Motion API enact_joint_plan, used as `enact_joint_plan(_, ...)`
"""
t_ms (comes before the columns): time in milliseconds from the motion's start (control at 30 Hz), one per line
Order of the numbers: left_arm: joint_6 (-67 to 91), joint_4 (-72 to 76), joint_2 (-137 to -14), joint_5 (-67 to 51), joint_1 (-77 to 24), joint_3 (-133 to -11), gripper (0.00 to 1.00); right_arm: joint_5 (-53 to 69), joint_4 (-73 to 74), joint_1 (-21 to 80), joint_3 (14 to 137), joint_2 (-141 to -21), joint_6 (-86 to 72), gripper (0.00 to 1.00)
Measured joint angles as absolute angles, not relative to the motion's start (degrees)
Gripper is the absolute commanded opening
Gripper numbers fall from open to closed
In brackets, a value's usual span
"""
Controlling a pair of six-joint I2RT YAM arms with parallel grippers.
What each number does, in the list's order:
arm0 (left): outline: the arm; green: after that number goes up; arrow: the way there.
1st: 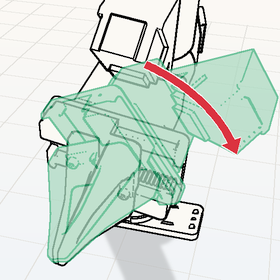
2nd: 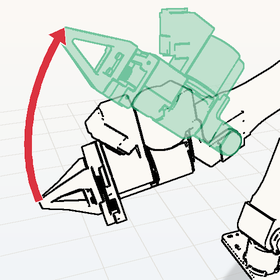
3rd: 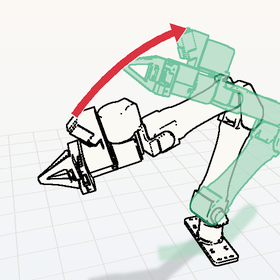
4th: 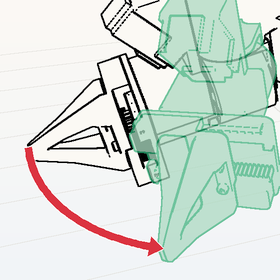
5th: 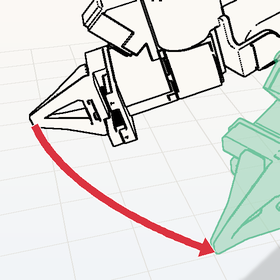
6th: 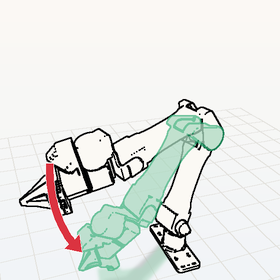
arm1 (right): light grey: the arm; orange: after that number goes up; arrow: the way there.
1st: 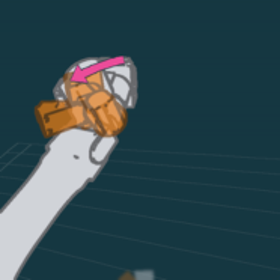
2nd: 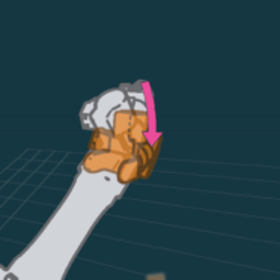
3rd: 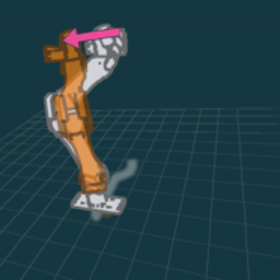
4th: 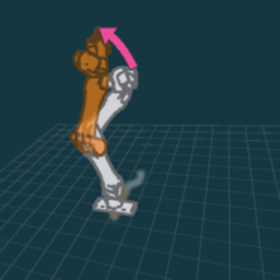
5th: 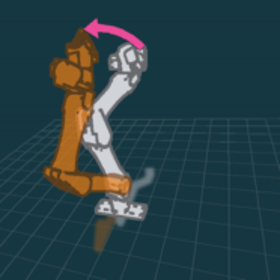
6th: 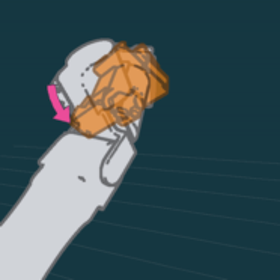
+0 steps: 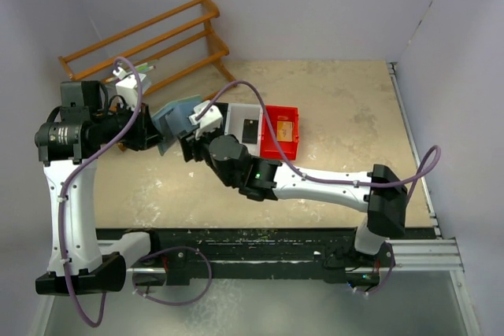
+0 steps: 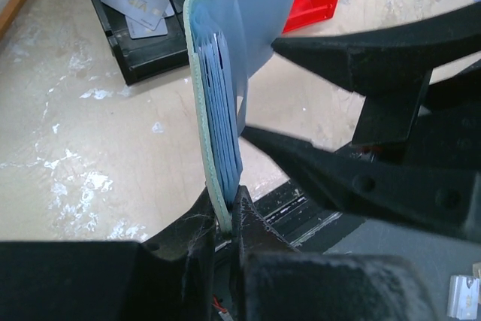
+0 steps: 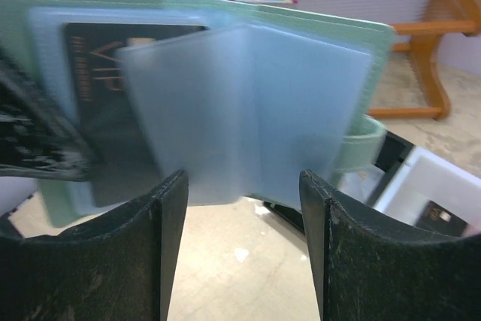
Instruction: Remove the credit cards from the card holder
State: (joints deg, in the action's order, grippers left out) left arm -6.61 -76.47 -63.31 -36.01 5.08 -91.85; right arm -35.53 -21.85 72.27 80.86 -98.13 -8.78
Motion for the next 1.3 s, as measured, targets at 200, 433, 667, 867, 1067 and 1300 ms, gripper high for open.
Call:
enact_joint_plan(200,-6.9,-77.8,-63.3,-36.9,5.1,-91.9,0.0,-36.8,-19.0,68.8,76.8,-92.3,-9.0,0.62)
enact_joint_plan(433,-7.1,-77.9,-63.4,-37.1,5.1,-91.9,0.0,-39.2,-16.2,64.7,73.7,-84.4,-9.7,0.65)
enact_joint_plan(667,-7.0,-77.7,-64.2,-36.9,5.1,-91.9,0.0,-39.5,-21.2,71.2,70.8,-83.4,-5.7,0.68)
enact_joint_plan(867,-7.0,-77.7,-64.2,-35.4,5.1,-91.9,0.0,-39.0,-26.8,77.6,72.1,-89.9,-1.1,0.66)
enact_joint_plan(1067,-7.0,-77.6,-64.2,-34.7,5.1,-91.9,0.0,-38.0,-27.0,77.8,76.9,-96.1,0.5,0.66)
enact_joint_plan(1300,-7.1,-77.6,-64.2,-34.4,5.1,-91.9,0.0,-37.5,-27.0,77.8,81.1,-99.5,1.8,0.63)
